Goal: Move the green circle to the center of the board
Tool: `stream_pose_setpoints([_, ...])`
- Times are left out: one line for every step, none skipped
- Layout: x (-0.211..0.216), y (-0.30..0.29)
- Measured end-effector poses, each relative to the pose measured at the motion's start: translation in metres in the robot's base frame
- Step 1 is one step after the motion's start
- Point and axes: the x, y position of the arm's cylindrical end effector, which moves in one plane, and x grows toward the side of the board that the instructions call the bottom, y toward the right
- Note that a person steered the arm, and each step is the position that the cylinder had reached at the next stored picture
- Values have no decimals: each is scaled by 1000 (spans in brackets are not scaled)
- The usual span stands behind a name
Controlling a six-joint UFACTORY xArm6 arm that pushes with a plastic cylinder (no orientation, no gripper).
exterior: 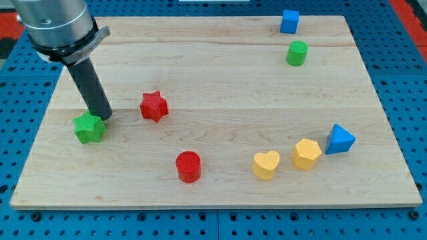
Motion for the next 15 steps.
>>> stream_pose_setpoints([2, 3])
stream_pose_setpoints([-40, 24])
stream_pose_setpoints([-67, 29])
stream_pose_setpoints([-85, 80])
stream_pose_setpoints([-85, 127])
stream_pose_setpoints([-85, 188])
stream_pose_setpoints([-85, 253])
stream_pose_setpoints([-85, 306])
stream_pose_setpoints([-85, 361])
stream_pose_setpoints([-101, 385])
stream_pose_setpoints([-130, 389])
stream_pose_setpoints([-154, 389])
stream_pose_setpoints([-161, 369])
stream_pose_setpoints([-166, 343])
stream_pose_setpoints([-166, 312])
